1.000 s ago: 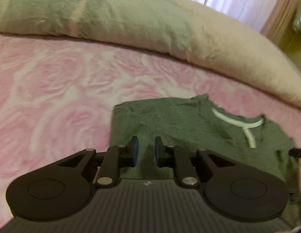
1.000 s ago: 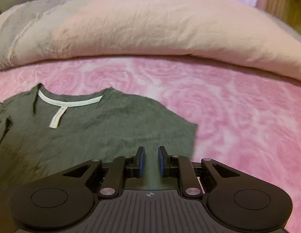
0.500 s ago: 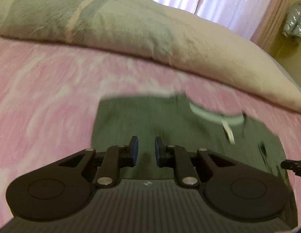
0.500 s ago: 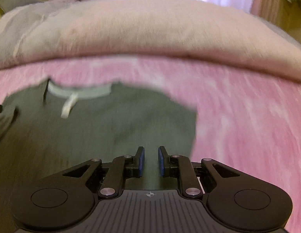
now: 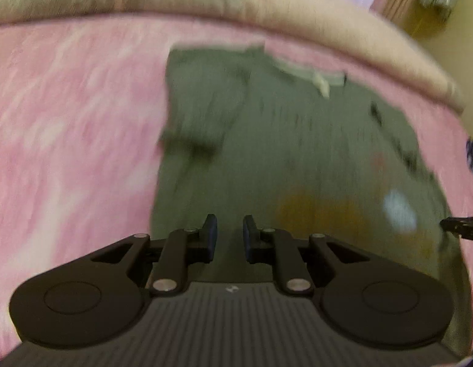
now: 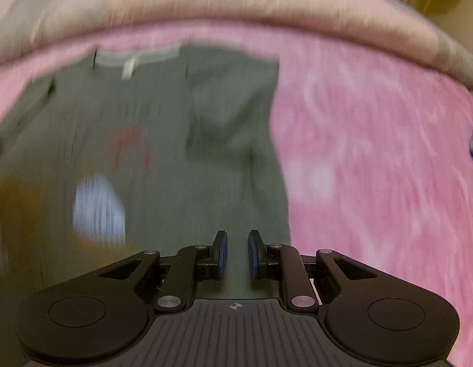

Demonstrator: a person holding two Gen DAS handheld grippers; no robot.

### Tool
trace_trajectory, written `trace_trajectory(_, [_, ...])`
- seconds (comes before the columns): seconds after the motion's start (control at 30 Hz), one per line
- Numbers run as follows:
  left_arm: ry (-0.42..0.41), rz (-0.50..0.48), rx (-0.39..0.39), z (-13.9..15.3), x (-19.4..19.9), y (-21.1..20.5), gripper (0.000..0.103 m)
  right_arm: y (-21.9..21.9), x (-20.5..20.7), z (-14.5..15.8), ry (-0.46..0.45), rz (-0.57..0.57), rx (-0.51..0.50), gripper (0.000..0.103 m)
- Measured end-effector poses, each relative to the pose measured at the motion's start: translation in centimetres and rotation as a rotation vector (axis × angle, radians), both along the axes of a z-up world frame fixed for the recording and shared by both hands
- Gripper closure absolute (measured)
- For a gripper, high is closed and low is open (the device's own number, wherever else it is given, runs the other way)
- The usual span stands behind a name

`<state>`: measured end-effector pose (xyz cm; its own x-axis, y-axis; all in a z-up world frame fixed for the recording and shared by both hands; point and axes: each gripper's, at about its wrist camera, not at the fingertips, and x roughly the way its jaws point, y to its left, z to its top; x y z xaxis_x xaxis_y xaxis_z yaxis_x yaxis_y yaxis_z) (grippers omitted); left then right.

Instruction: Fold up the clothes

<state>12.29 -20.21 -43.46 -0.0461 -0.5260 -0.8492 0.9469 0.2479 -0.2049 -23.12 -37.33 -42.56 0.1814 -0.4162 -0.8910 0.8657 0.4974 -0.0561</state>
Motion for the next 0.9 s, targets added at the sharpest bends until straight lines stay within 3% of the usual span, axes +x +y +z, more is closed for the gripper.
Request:
trace_trajectory(0.1, [-0.037,-0.015,0.047,0.4,-1.6,5.3,0.090,4.6,-2.8,-0.2,0.030,0.021,0.038,0.086])
trace_trajectory(0.23, [-0.050,0.061,0.134,1.1,-3.1,12.5,0.089,9.9,-7.6,0.1,0.016,-0.007,0.132,0.087])
trace_trajectory(0.4, [-0.112,0.112,0.234,2.4,-4.8,17.5,0.089,13.1,-11.2,1.0,0.033,0.029,0.210,0.087])
trace_trajectory(0.57, [-0.143,0.161,0.183,6.1,-5.0,18.6,0.089,13.8,-13.5,2.6,0.039,0.043,0.250,0.086])
trace_trajectory(0.67, [-0.145,0.132,0.076,7.8,-4.7,16.8,0.088,12.6,-13.6,4.5,-0.065,0.043,0.159,0.086])
trace_trajectory(0.8, [-0.164,-0.001,-0.022,5.6,-5.5,13.9,0.086,10.8,-10.6,3.1,-0.142,0.116,0.059,0.086])
trace_trajectory(0.9, [-0.171,-0.045,0.013,2.2,-5.8,13.7,0.086,10.9,-8.9,-0.4,-0.116,0.163,0.038,0.086])
